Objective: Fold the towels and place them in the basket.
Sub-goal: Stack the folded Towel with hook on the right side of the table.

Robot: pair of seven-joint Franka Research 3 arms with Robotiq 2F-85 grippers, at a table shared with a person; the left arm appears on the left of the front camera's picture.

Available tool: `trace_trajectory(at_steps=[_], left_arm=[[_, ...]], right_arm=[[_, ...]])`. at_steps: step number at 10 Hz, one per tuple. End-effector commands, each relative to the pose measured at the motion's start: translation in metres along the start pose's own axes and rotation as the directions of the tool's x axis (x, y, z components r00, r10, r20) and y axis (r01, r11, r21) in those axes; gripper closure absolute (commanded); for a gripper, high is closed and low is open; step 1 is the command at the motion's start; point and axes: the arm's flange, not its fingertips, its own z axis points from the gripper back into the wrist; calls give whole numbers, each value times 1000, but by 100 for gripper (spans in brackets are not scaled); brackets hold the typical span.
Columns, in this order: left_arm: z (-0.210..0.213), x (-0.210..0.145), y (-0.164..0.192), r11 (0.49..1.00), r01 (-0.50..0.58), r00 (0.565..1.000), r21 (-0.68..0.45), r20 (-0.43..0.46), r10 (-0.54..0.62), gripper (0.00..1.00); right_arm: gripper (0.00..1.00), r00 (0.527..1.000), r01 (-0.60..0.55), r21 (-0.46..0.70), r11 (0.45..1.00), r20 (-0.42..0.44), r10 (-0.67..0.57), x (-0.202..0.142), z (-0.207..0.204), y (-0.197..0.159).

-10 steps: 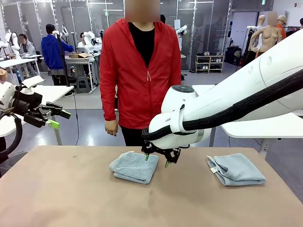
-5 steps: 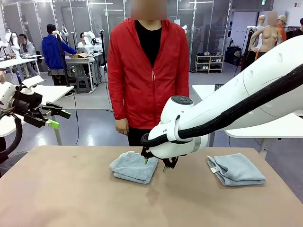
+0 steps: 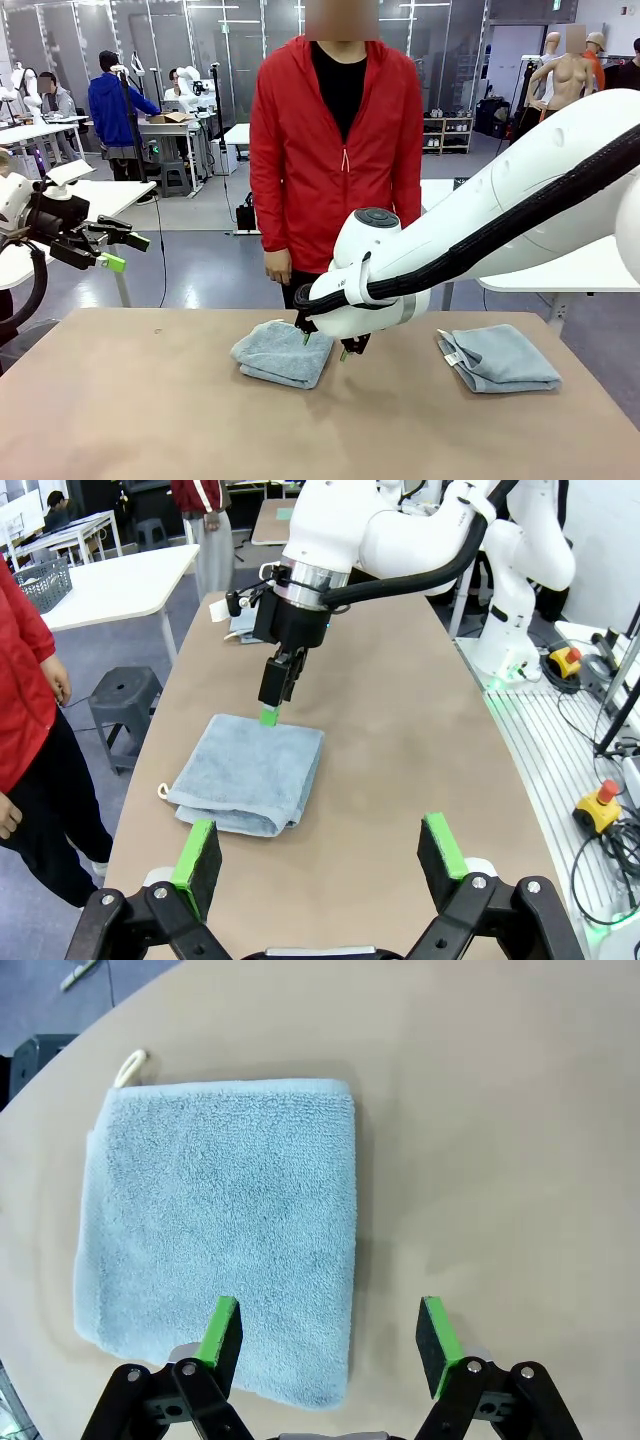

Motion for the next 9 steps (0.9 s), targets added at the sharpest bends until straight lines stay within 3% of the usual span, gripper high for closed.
trace_trajectory(at_steps=[1,2,3,8,9], left_arm=[[0,2,-2,1000,1,1000,3,4,-1,0],[0,2,-2,1000,1,1000,3,4,-1,0],[0,2,-2,1000,1,1000,3,4,-1,0],[0,2,-2,1000,1,1000,3,4,-1,0],[0,2,-2,1000,1,1000,3,4,-1,0]], right_arm=[[12,999,21,-15,1000,39,-20,0,-8,10],[12,999,4,-2,1000,41,-4,2,-12,10],[31,1000,2,4,1000,22,-2,3,-15,10],[32,1000,-4,25,1000,26,3,3,-25,8],[51,1000,-5,24,1000,25,5,3,-25,9]])
